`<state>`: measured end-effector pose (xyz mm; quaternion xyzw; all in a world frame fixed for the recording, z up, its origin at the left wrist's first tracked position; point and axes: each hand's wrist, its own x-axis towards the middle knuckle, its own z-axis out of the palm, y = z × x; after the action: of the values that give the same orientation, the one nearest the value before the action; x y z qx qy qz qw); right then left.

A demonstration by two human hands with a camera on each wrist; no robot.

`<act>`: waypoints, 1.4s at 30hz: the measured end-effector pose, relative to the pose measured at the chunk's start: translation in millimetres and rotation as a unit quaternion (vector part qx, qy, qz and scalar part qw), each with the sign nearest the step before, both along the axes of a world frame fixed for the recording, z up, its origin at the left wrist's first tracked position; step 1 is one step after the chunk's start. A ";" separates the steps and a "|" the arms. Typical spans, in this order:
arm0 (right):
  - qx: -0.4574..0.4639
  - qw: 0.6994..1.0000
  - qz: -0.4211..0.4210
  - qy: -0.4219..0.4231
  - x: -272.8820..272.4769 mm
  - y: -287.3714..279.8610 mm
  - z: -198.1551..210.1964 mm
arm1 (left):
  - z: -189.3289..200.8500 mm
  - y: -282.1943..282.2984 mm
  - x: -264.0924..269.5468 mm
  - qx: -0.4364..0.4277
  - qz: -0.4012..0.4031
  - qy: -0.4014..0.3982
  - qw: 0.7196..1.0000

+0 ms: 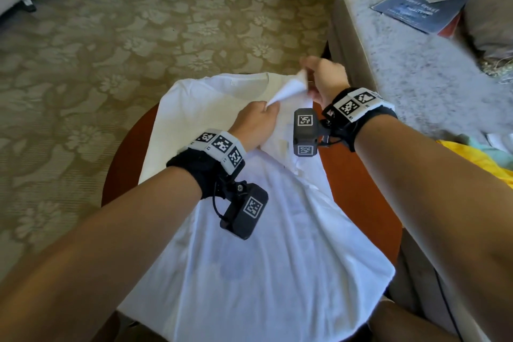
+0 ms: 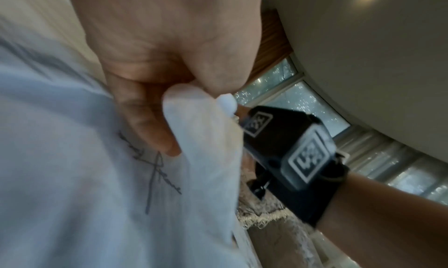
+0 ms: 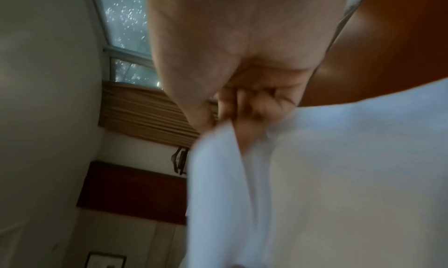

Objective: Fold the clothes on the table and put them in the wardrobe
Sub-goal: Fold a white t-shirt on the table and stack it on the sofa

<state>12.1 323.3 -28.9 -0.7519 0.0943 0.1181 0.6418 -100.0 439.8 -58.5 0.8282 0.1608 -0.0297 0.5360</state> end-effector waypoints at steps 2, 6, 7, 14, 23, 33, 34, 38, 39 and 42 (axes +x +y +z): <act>0.027 0.997 0.069 0.032 -5.4 11.2 -2.3 | -1.5 15.5 -4.0 -0.027 0.049 0.023 0.998; 0.048 0.997 0.050 0.035 -15.5 14.7 -17.5 | 0.7 36.3 -17.0 -0.090 0.118 0.068 0.987; 0.042 0.998 0.037 0.032 -17.5 12.8 -23.0 | 1.6 40.6 -17.9 -0.114 0.137 0.060 0.982; -0.057 0.996 0.065 0.016 -27.2 -1.6 -40.1 | 24.9 40.9 -9.1 -0.382 0.124 0.125 0.907; -0.114 0.982 0.150 -0.018 -34.6 -3.1 -41.9 | 11.6 31.5 -2.6 -0.018 0.048 0.118 0.992; -0.209 0.949 0.223 -0.078 -41.4 -8.4 -41.0 | 19.7 24.9 -3.1 -0.070 0.054 0.171 0.981; -0.207 0.950 0.220 -0.075 -41.7 -8.6 -40.7 | 17.8 27.8 -1.9 -0.066 0.058 0.170 0.982; -0.219 0.948 0.216 -0.083 -41.2 -10.1 -38.3 | 17.2 34.2 1.7 -0.054 0.091 0.114 0.988; -0.224 0.946 0.217 -0.085 -40.7 -10.3 -38.6 | 19.0 36.6 2.8 -0.041 0.105 0.092 0.989; -0.222 0.947 0.217 -0.085 -39.6 -10.3 -40.6 | 20.0 52.4 6.4 0.000 0.137 0.052 0.989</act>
<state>-27.5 313.0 -69.5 -0.8848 -0.1019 0.1666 0.4232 -93.6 492.2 -38.5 0.7956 0.3004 0.0014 0.5261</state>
